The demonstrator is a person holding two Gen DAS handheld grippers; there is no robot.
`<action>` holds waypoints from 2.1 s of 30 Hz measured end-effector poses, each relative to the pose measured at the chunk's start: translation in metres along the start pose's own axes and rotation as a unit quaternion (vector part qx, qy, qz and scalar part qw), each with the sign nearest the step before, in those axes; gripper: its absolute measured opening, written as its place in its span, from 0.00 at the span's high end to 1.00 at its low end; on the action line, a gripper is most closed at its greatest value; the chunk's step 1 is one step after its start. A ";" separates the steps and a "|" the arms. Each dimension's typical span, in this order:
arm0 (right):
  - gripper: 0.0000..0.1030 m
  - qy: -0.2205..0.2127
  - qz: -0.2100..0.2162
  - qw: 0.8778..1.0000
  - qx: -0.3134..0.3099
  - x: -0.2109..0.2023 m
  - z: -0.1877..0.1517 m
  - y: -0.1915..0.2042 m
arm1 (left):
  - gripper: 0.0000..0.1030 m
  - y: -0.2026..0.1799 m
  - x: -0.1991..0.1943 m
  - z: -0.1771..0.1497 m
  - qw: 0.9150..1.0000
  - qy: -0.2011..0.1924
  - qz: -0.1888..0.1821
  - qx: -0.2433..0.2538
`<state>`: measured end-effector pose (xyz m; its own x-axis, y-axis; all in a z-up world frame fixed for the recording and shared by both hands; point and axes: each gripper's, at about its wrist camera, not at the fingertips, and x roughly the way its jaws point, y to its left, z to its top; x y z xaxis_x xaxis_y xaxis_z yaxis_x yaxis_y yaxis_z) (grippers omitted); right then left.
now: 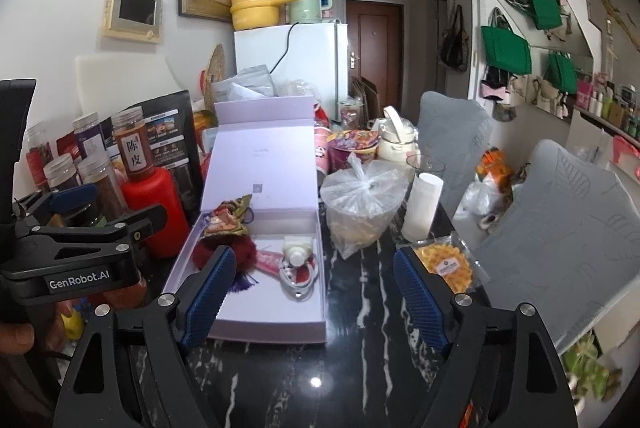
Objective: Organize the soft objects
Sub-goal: 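Withdraw both tools from the white box back over the table, then grasp the silver-purple GOZKH bag with the left tool while the right tool grasps the red candy packet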
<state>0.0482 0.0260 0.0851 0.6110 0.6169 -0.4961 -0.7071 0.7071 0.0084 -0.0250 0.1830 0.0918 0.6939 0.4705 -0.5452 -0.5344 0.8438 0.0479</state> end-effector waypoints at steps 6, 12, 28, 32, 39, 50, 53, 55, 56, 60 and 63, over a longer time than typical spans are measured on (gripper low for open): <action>0.19 0.003 -0.017 1.000 0.008 -0.017 -0.014 -0.008 | 0.00 -0.020 -0.007 -0.012 0.999 0.003 -0.018 0.027; 0.19 0.008 -0.039 0.999 0.031 -0.040 -0.032 -0.022 | 0.00 -0.040 -0.014 -0.024 0.998 0.004 -0.057 0.034; 0.17 0.022 -0.145 0.986 0.086 -0.097 -0.080 -0.074 | 0.00 -0.117 -0.014 -0.058 0.979 0.041 -0.177 0.088; 0.16 0.031 -0.162 0.981 0.104 -0.107 -0.096 -0.090 | 0.00 -0.144 -0.014 -0.069 0.971 0.050 -0.203 0.113; 0.16 0.043 -0.173 0.975 0.132 -0.114 -0.121 -0.117 | 0.00 -0.176 -0.007 -0.088 0.957 0.080 -0.249 0.126; 0.16 0.054 -0.186 0.966 0.169 -0.122 -0.152 -0.159 | 0.00 -0.217 -0.007 -0.107 0.940 0.098 -0.298 0.133; 0.16 0.057 -0.192 0.963 0.180 -0.126 -0.162 -0.170 | 0.00 -0.235 -0.008 -0.115 0.933 0.104 -0.311 0.151; 0.16 0.062 -0.202 0.959 0.187 -0.132 -0.168 -0.176 | 0.00 -0.245 -0.007 -0.119 0.926 0.113 -0.325 0.157; 0.16 0.064 -0.210 0.957 0.190 -0.135 -0.170 -0.179 | 0.00 -0.250 -0.006 -0.123 0.922 0.120 -0.333 0.159; 0.16 0.071 -0.222 0.952 0.200 -0.144 -0.179 -0.191 | 0.00 -0.270 -0.006 -0.135 0.913 0.128 -0.343 0.182; 0.16 0.078 -0.226 0.949 0.205 -0.146 -0.186 -0.198 | 0.00 -0.283 -0.007 -0.144 0.909 0.131 -0.337 0.208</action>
<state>0.0328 -0.2682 -0.0058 0.7359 0.1826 -0.6520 -0.1675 0.9821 0.0860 0.0515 -0.0960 -0.0382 0.6282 -0.2210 -0.7461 0.2350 0.9679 -0.0888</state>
